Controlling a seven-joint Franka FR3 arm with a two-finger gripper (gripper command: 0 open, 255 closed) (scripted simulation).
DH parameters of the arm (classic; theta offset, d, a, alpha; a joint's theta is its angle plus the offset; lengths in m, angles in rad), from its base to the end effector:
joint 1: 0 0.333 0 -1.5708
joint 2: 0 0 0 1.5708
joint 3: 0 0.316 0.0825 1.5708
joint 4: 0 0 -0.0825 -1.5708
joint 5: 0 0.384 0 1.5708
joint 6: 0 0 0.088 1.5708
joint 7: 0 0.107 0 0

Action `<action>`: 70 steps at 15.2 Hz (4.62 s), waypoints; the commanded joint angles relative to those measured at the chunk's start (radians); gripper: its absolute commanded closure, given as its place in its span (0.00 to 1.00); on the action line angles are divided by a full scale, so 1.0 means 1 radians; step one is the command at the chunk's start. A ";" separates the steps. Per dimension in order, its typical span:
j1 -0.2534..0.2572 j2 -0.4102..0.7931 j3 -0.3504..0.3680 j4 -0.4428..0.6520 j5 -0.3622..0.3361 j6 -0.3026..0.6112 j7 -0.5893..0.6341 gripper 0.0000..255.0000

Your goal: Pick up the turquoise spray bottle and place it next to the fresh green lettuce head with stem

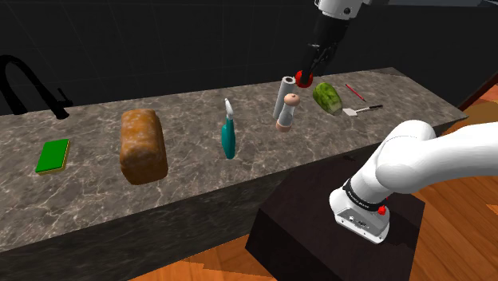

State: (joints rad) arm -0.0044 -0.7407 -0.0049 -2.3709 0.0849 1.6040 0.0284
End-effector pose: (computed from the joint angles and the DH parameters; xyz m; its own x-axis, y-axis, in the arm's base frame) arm 0.3211 0.0055 0.5726 0.9988 -0.0390 -0.0288 -0.0414 -0.9953 -0.0872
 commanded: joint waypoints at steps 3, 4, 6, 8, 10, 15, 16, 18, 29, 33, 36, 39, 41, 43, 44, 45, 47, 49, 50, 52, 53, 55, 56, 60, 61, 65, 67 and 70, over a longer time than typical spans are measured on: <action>0.008 0.031 0.048 -0.011 0.013 0.056 0.053 0.00; 0.011 0.049 0.071 -0.015 0.018 0.084 0.079 0.00; 0.017 0.091 0.119 -0.017 0.024 0.139 0.132 0.00; 0.021 0.140 0.165 -0.012 0.026 0.193 0.187 0.00; 0.022 0.194 0.211 0.000 0.022 0.246 0.243 0.00; 0.013 0.355 0.324 0.057 -0.023 0.362 0.395 0.00; 0.010 0.391 0.346 0.073 -0.038 0.382 0.429 0.00; 0.003 0.466 0.388 0.111 -0.078 0.418 0.499 0.00; -0.008 0.594 0.430 0.093 -0.155 0.550 0.594 0.00; -0.008 0.594 0.430 0.094 -0.155 0.550 0.594 0.00; -0.008 0.594 0.430 0.094 -0.155 0.550 0.594 0.00; -0.008 0.594 0.430 0.094 -0.155 0.550 0.594 1.00; -0.008 0.594 0.430 0.094 -0.155 0.550 0.594 1.00; -0.008 0.594 0.430 0.094 -0.155 0.550 0.594 1.00; -0.008 0.594 0.430 0.094 -0.155 0.550 0.594 1.00; -0.008 0.594 0.430 0.094 -0.155 0.550 0.594 1.00; -0.008 0.587 0.428 0.101 -0.151 0.537 0.590 1.00; -0.007 0.576 0.426 0.118 -0.145 0.510 0.583 1.00; -0.007 0.570 0.425 0.126 -0.142 0.496 0.580 1.00; -0.006 0.560 0.423 0.144 -0.137 0.469 0.574 1.00; -0.006 0.555 0.422 0.153 -0.135 0.456 0.571 1.00; -0.006 0.546 0.419 0.172 -0.130 0.429 0.565 1.00; -0.006 0.542 0.418 0.182 -0.128 0.416 0.563 1.00; -0.006 0.528 0.414 0.223 -0.122 0.362 0.553 1.00; -0.006 0.525 0.413 0.234 -0.121 0.349 0.551 1.00; -0.006 0.516 0.410 0.279 -0.117 0.295 0.543 1.00; -0.007 0.513 0.408 0.303 -0.116 0.269 0.540 1.00; -0.008 0.510 0.406 0.340 -0.115 0.229 0.535 1.00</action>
State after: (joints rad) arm -0.0120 -0.2306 0.4012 -2.0448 -0.0301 1.8474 0.5643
